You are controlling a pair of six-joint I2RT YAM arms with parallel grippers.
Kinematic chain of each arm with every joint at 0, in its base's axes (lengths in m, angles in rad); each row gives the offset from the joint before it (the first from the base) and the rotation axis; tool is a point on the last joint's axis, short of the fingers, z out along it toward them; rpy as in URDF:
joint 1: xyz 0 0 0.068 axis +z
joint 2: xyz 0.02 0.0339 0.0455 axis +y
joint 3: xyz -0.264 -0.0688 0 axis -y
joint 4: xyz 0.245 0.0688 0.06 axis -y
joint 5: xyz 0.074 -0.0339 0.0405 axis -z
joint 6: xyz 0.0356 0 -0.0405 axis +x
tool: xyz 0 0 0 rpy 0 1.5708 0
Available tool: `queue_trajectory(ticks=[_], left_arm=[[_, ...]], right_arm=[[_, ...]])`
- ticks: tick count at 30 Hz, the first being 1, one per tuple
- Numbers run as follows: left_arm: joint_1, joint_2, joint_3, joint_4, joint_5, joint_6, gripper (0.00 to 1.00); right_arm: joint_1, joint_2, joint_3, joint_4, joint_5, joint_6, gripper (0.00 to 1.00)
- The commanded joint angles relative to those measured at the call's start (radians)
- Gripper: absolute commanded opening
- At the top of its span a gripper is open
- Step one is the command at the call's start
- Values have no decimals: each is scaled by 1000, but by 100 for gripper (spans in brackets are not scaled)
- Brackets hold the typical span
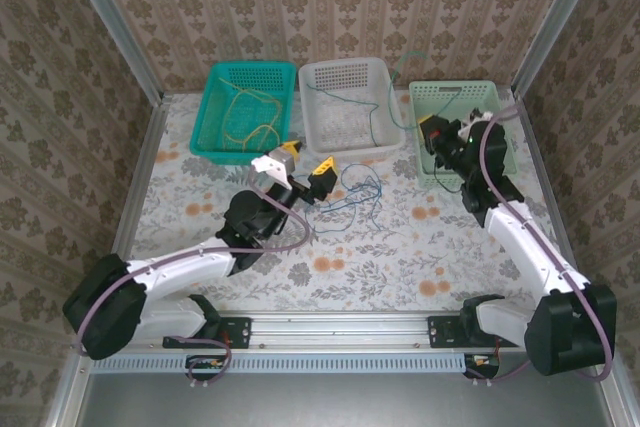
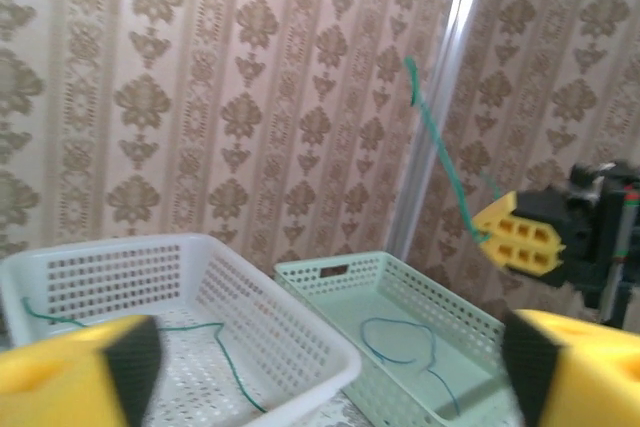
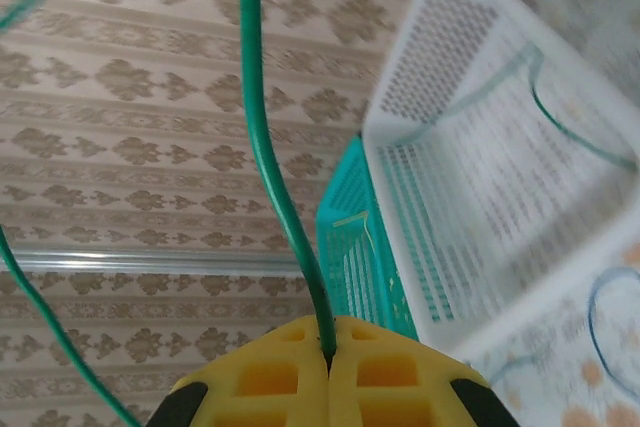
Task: Untangle the cables
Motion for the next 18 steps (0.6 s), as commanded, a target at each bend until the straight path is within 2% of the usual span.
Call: queue_trajectory(ticks=[1, 3, 7, 10, 12, 14, 18], left_arm=[[1, -68, -9, -58, -89, 46, 100], [1, -98, -22, -87, -104, 48, 100], [5, -166, -56, -138, -144, 52, 100], [17, -228, -65, -215, -149, 52, 100], [23, -266, -68, -267, -151, 52, 100], [29, -297, -72, -304, -154, 49, 100], [41, -333, -88, -342, -154, 38, 100]], right_arm=[[9, 29, 56, -119, 89, -254, 0], [13, 98, 114, -116, 74, -345, 0], [25, 313, 349, -265, 10, -572, 0], [44, 441, 503, -355, 42, -703, 0], [65, 520, 597, -429, 120, -801, 0], [81, 593, 681, -494, 201, -838, 0], [106, 686, 715, -473, 250, -742, 0]])
